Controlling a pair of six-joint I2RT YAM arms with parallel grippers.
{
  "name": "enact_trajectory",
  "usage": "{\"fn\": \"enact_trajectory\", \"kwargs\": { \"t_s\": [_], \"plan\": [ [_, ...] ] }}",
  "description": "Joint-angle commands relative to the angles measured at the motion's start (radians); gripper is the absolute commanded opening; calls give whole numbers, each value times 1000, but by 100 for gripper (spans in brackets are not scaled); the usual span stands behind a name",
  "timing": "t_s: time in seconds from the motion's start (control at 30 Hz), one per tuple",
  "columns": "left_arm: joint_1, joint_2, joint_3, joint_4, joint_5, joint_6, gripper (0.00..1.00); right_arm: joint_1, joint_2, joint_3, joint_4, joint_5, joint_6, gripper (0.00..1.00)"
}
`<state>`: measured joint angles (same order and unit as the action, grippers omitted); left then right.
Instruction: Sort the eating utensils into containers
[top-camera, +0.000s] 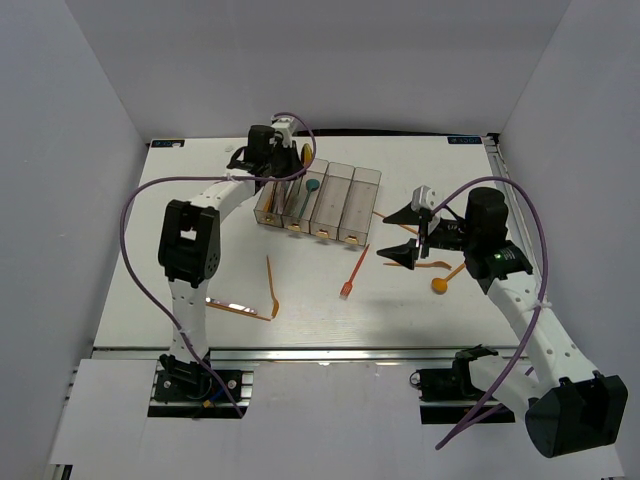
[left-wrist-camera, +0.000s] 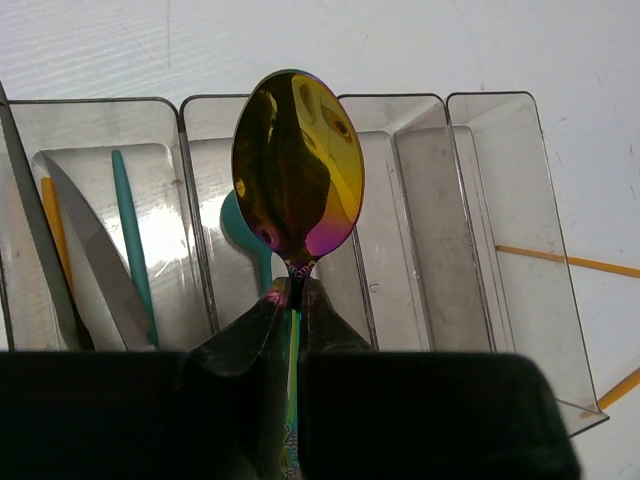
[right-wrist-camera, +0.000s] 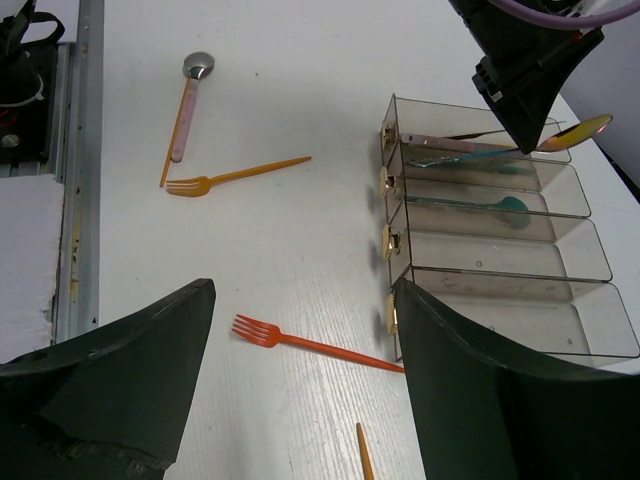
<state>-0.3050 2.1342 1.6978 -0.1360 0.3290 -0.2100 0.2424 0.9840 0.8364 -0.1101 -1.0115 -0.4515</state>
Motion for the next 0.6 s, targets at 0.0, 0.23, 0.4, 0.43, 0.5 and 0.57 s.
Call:
{"fn": "enact_trajectory", "kwargs": {
  "t_s": [0.0,0.23,0.4,0.43,0.5,0.57],
  "plan": [
    [-16,-17,74,22,-27,11,1,-5,4,1,-3,1,-15,79],
    [-26,-13,34,38,-36,18,14,-3,7,-2,-11,-2,-19,79],
    [-31,-31,-12,27,-34,24,40,-3,-4,-2,-14,-6,-18,79],
    [-31,-39,-16,26,-34,24,46,-3,-5,-2,-16,-9,-16,79],
    [-31,-49,-26,13,-31,32,54,-5,-10,-2,-14,-9,-16,79],
    [-29,-66,-27,3,-34,37,60,-5,-16,1,-20,-7,-19,79]
  ]
}}
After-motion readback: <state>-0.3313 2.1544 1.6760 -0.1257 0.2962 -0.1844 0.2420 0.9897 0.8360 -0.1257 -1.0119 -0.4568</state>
